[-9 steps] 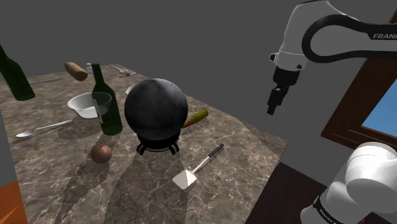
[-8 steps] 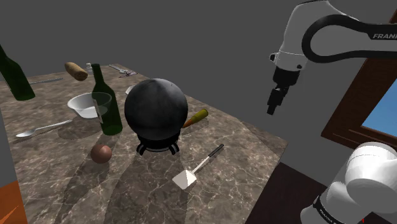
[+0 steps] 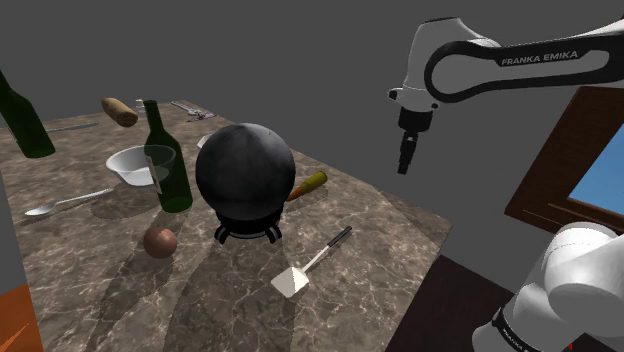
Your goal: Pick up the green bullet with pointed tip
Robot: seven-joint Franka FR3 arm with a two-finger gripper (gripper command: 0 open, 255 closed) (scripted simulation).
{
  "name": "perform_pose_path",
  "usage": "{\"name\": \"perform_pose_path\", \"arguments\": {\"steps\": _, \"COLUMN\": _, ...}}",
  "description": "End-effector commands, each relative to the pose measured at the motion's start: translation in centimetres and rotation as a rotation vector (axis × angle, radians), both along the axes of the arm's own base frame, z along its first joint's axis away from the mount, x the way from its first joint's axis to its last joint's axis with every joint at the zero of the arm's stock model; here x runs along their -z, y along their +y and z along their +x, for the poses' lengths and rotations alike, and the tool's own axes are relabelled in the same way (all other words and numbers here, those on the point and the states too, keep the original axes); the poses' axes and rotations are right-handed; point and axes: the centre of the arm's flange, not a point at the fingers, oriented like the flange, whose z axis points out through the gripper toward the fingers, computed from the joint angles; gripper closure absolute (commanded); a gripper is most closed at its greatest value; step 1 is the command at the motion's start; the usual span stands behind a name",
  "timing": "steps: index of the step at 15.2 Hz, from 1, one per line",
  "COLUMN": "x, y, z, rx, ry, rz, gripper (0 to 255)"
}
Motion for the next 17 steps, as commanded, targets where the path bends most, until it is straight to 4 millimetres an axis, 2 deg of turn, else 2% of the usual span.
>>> {"name": "perform_pose_path", "arguments": {"steps": 1, "x": 1.4, "y": -0.1, "z": 2.7, "rx": -0.095, "ry": 0.008, "rz": -0.009, "gripper": 0}}
{"name": "perform_pose_path", "arguments": {"steps": 5, "x": 3.3, "y": 0.3, "z": 7.7, "rx": -0.272, "ry": 0.024, "rz": -0.024, "gripper": 0}}
{"name": "perform_pose_path", "arguments": {"steps": 9, "x": 5.3, "y": 1.7, "z": 12.4, "rx": -0.45, "ry": 0.04, "rz": -0.04, "gripper": 0}}
{"name": "perform_pose_path", "arguments": {"steps": 17, "x": 9.5, "y": 6.6, "z": 20.8, "rx": -0.805, "ry": 0.072, "rz": -0.071, "gripper": 0}}
